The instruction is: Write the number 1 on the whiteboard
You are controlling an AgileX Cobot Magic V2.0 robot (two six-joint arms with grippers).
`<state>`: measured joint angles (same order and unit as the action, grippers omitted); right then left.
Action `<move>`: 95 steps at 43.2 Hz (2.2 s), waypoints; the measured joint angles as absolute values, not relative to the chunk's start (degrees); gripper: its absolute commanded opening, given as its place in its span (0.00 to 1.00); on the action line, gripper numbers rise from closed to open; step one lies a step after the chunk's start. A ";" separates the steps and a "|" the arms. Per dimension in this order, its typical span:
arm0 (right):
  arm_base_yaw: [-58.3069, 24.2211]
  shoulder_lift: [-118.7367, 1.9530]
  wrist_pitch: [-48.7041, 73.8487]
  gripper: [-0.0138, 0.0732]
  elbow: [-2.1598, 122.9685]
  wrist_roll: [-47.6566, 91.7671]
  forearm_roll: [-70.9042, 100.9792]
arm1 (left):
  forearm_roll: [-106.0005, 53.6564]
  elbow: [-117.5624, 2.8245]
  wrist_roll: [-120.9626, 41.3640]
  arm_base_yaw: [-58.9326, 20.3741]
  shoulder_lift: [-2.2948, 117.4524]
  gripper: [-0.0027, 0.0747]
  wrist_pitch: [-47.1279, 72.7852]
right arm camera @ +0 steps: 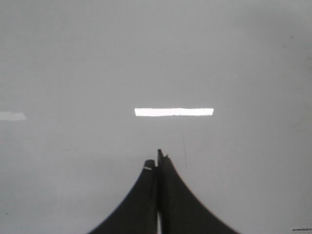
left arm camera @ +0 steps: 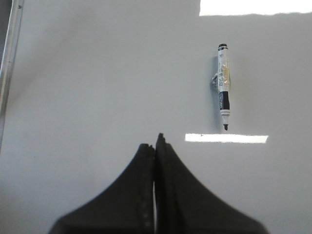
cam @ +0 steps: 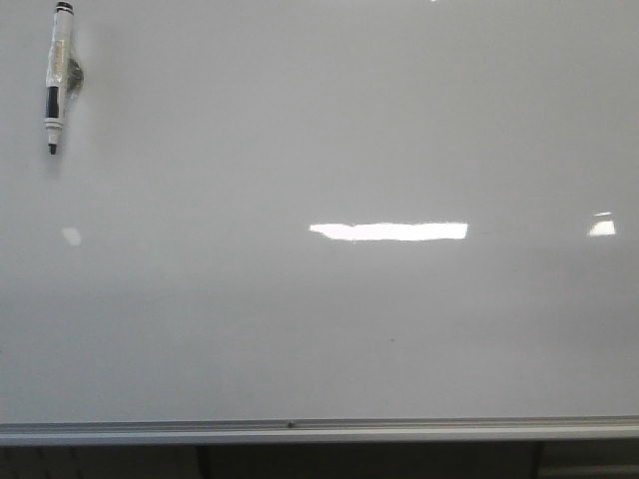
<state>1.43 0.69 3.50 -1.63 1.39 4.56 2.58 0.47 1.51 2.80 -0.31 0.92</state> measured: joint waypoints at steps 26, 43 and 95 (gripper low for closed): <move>1.43 0.69 3.50 0.08 -1.63 1.39 4.56 | 2.58 0.47 1.51 2.80 -0.31 0.01 0.92; 1.43 0.69 0.00 0.08 -1.63 1.39 4.56 | 2.58 0.47 1.51 2.80 -0.31 0.01 0.92; 1.43 -28.99 34.91 0.08 37.52 1.39 4.46 | 2.22 -35.17 1.51 2.80 24.89 0.01 35.44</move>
